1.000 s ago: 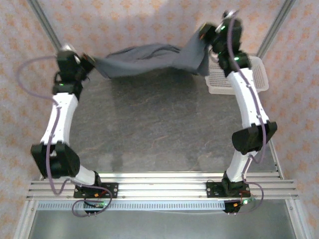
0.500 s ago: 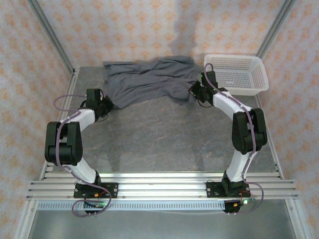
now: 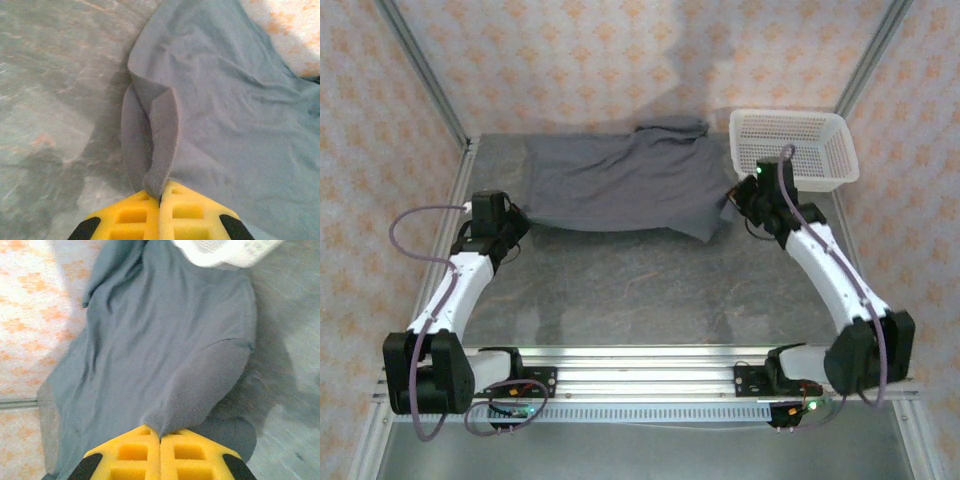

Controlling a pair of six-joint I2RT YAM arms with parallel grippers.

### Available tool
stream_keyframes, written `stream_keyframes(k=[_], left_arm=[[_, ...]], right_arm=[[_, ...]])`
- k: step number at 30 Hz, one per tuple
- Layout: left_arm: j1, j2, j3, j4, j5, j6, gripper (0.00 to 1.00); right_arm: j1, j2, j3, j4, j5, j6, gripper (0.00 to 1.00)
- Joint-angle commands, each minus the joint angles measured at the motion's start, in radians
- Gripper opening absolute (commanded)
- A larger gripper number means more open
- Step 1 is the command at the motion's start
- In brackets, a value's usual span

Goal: Fold the inside-out t-shirt
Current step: Flatten out the T-shirt at the center of the table.

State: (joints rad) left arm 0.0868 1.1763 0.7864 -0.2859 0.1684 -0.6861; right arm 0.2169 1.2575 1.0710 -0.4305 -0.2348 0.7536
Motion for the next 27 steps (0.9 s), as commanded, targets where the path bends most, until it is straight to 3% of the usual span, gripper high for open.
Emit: stream_keyframes(k=[1, 10, 14, 16, 18, 20, 21, 24, 27], left_arm=[[-0.001, -0.069, -0.084, -0.118, -0.054, -0.035, 0.00], [-0.003, -0.496, -0.233, -0.264, -0.173, -0.079, 0.15], [-0.003, -0.598, -0.264, -0.328, -0.191, -0.099, 0.19], [-0.002, -0.631, -0.276, -0.348, -0.191, -0.102, 0.29], [-0.002, -0.676, -0.285, -0.340, -0.197, -0.087, 0.41], [-0.002, -0.703, -0.288, -0.292, -0.190, -0.069, 0.42], [-0.002, -0.697, -0.284, -0.243, -0.162, -0.059, 0.42], [-0.025, -0.549, -0.233, -0.085, -0.025, -0.051, 0.42], [-0.118, -0.301, -0.086, -0.063, -0.037, -0.022, 0.39]], right_arm=[[-0.006, -0.054, -0.150, -0.122, 0.053, 0.103, 0.00], [0.004, -0.330, -0.334, -0.311, 0.046, 0.138, 0.04], [0.048, -0.505, -0.401, -0.440, 0.062, 0.173, 0.03], [0.067, -0.594, -0.407, -0.472, 0.052, 0.179, 0.10], [0.075, -0.671, -0.389, -0.435, 0.007, 0.162, 0.25], [0.077, -0.705, -0.351, -0.338, -0.062, 0.095, 0.40], [0.077, -0.701, -0.312, -0.314, -0.045, 0.053, 0.49], [0.076, -0.631, -0.210, -0.258, 0.160, -0.049, 0.59], [0.076, -0.456, -0.171, -0.081, 0.189, -0.118, 0.59]])
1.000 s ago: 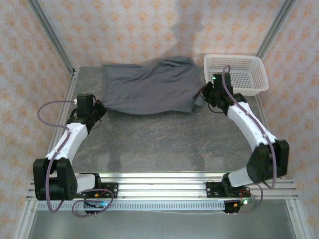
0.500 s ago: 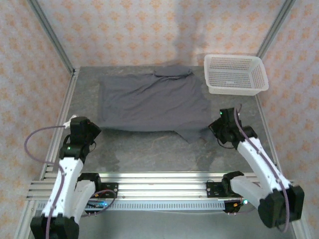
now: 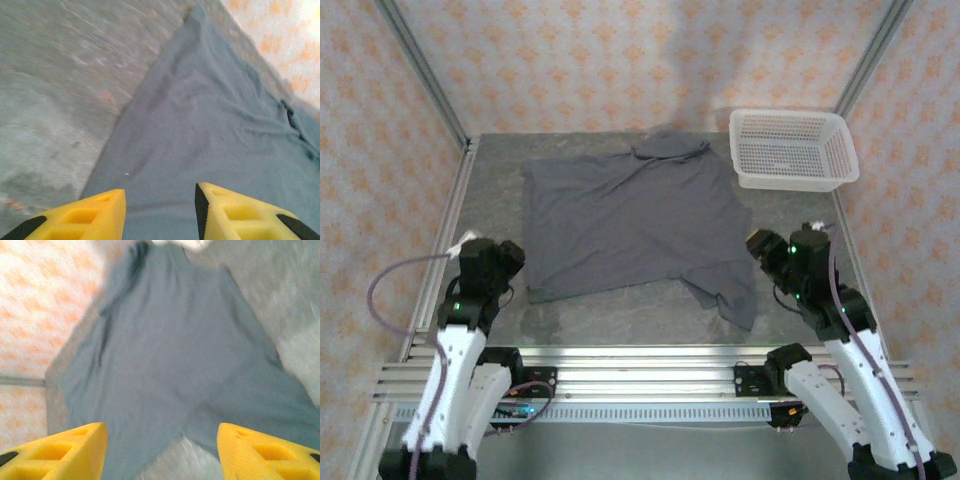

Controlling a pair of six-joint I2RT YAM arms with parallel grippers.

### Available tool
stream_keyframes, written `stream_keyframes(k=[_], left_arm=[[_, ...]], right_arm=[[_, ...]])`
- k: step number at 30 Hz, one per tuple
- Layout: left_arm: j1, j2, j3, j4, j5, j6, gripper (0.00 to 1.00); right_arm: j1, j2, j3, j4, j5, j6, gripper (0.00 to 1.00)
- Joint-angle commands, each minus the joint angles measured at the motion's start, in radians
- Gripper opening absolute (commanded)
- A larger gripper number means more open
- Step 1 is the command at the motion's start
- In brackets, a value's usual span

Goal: Fold the inside-out t-shirt
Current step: Flatten out the T-shirt at the center of the table, then rotate the T-shirt at the center of the table.

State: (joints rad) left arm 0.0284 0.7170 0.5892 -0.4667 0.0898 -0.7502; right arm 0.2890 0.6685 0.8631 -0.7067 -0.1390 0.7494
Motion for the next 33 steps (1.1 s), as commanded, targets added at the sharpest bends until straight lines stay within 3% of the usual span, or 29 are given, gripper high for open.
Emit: stream_keyframes(k=[1, 4, 7, 8, 13, 17, 25, 33], left_arm=[[-0.100, 0.240, 0.167, 0.125, 0.013, 0.058, 0.38], [-0.128, 0.475, 0.289, 0.178, -0.075, 0.051, 0.27], [-0.114, 0.731, 0.445, 0.176, -0.136, 0.030, 0.00], [-0.104, 0.821, 0.505, 0.175, -0.120, 0.013, 0.00], [-0.051, 1.155, 0.749, 0.177, -0.087, -0.056, 0.00], [-0.027, 1.362, 0.956, 0.114, -0.076, -0.055, 0.00], [0.014, 1.671, 1.323, -0.081, -0.066, -0.110, 0.00], [0.037, 1.790, 1.454, -0.062, 0.009, -0.084, 0.00]], right_arm=[[0.005, 0.231, 0.066, 0.248, 0.049, -0.141, 0.59], [0.007, 0.548, 0.206, 0.281, -0.077, -0.183, 0.45], [0.005, 0.826, 0.332, 0.264, -0.122, -0.184, 0.10], [0.002, 0.899, 0.359, 0.262, -0.128, -0.177, 0.02], [-0.035, 1.108, 0.372, 0.313, -0.122, -0.135, 0.00], [-0.049, 1.174, 0.334, 0.352, -0.150, -0.109, 0.00], [-0.035, 1.170, 0.142, 0.489, -0.223, 0.045, 0.00], [0.092, 1.072, -0.050, 0.581, -0.200, 0.170, 0.00]])
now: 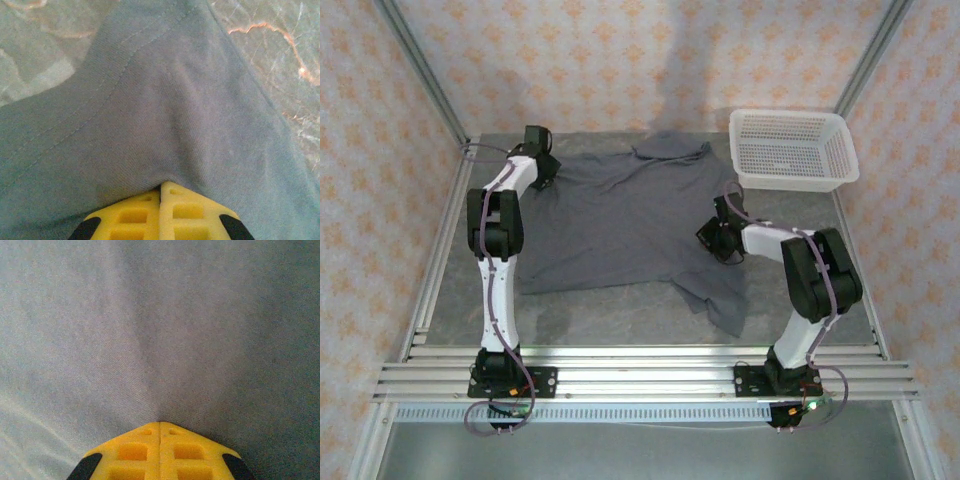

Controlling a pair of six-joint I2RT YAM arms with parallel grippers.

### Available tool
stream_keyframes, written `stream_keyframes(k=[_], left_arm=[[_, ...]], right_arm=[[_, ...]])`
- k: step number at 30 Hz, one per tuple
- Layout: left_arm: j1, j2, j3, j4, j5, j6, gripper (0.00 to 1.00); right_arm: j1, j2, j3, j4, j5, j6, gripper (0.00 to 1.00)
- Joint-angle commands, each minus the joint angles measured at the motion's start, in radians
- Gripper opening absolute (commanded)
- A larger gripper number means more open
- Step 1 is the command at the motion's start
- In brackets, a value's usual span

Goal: Fold the inside-out t-shirt
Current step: Rotate the T-shirt at the center of the table, then fold the T-shirt at the center of the table.

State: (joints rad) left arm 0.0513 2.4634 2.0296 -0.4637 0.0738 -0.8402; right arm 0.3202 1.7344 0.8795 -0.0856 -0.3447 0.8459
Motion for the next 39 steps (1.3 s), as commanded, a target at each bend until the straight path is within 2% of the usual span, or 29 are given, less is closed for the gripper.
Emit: stream_keyframes(k=[1, 3, 6, 7, 11, 13, 16, 19, 24, 27, 31, 39], left_arm=[[0.016, 0.038, 0.010, -0.048, 0.046, 0.023, 0.00], [0.016, -0.001, -0.018, -0.018, 0.068, 0.056, 0.00], [0.013, -0.157, -0.189, 0.122, 0.096, 0.073, 0.00], [0.014, -0.227, -0.264, 0.178, 0.117, 0.077, 0.02], [0.015, -0.537, -0.515, 0.311, 0.162, 0.116, 0.22], [0.012, -0.721, -0.650, 0.329, 0.172, 0.147, 0.26], [0.000, -0.956, -0.886, 0.364, 0.208, 0.159, 0.28], [-0.028, -1.157, -1.070, 0.319, 0.204, 0.172, 0.28], [-0.122, -1.401, -1.267, 0.164, 0.142, 0.225, 0.29], [-0.130, -1.521, -1.353, 0.086, 0.102, 0.204, 0.30], [-0.130, -1.626, -1.404, 0.002, 0.047, 0.190, 0.33], [-0.129, -1.653, -1.421, -0.080, -0.004, 0.187, 0.33]], right_arm=[[0.089, 0.003, -0.076, -0.025, 0.018, 0.090, 0.00], [0.105, 0.004, -0.068, -0.020, 0.024, 0.080, 0.02], [0.081, -0.049, -0.001, -0.104, 0.068, 0.036, 0.04], [0.075, -0.084, 0.021, -0.127, 0.082, 0.012, 0.06], [0.055, -0.215, 0.089, -0.264, 0.154, -0.101, 0.16], [0.034, -0.313, 0.037, -0.282, 0.212, -0.122, 0.19], [-0.031, -0.468, -0.110, -0.255, 0.269, -0.108, 0.29], [-0.073, -0.581, -0.197, -0.283, 0.222, -0.184, 0.35], [-0.073, -0.573, -0.250, -0.337, 0.100, -0.304, 0.37], [-0.074, -0.524, -0.273, -0.297, 0.067, -0.307, 0.41], [-0.073, -0.454, -0.279, -0.241, 0.042, -0.275, 0.41], [-0.074, -0.353, -0.264, -0.189, 0.070, -0.263, 0.35]])
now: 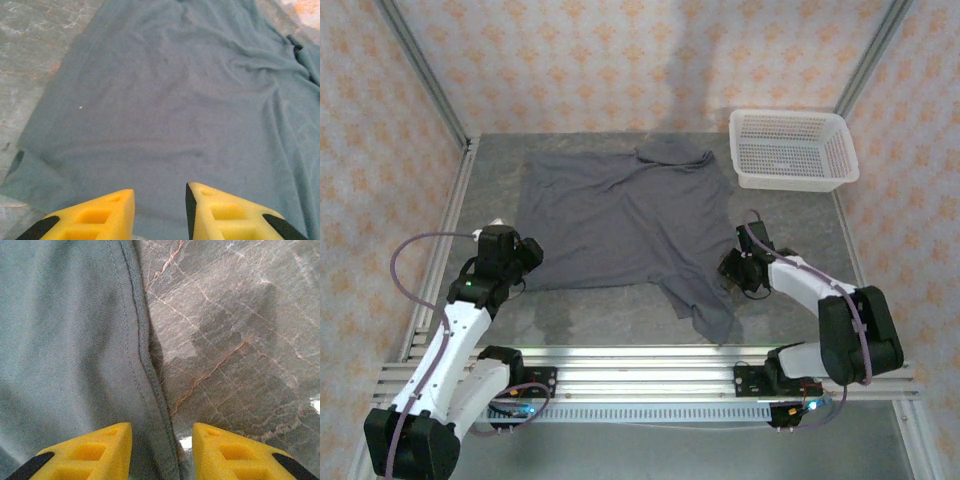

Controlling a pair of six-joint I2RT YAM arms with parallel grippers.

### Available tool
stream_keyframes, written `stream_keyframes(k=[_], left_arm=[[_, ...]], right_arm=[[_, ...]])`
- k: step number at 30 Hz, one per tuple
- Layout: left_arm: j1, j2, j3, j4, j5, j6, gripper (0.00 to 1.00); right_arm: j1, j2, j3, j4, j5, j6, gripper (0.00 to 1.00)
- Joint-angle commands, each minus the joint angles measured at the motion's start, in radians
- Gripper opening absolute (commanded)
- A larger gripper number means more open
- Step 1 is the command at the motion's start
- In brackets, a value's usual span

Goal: Fold the inside-out t-shirt
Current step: Fold the T-shirt at the center of the table.

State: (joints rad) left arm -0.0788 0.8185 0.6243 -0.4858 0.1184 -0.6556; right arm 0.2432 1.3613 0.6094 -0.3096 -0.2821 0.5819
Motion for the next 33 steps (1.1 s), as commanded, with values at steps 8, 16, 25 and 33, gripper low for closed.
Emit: stream_keyframes(k=[8, 16, 25, 33], left_arm=[[0.001, -0.033, -0.031, -0.057, -0.063, -0.009, 0.32], [0.001, -0.033, -0.039, -0.051, -0.071, -0.012, 0.33], [0.002, -0.022, -0.039, -0.077, -0.122, -0.044, 0.33], [0.002, -0.028, -0.035, -0.332, -0.340, -0.292, 0.34]], right_arm=[[0.005, 0.097, 0.016, 0.084, -0.070, 0.028, 0.28], [0.004, 0.156, 0.068, 0.079, -0.102, 0.031, 0.15], [0.004, 0.132, 0.074, 0.026, -0.044, 0.023, 0.00], [0.002, -0.172, 0.053, -0.071, 0.122, 0.046, 0.00]])
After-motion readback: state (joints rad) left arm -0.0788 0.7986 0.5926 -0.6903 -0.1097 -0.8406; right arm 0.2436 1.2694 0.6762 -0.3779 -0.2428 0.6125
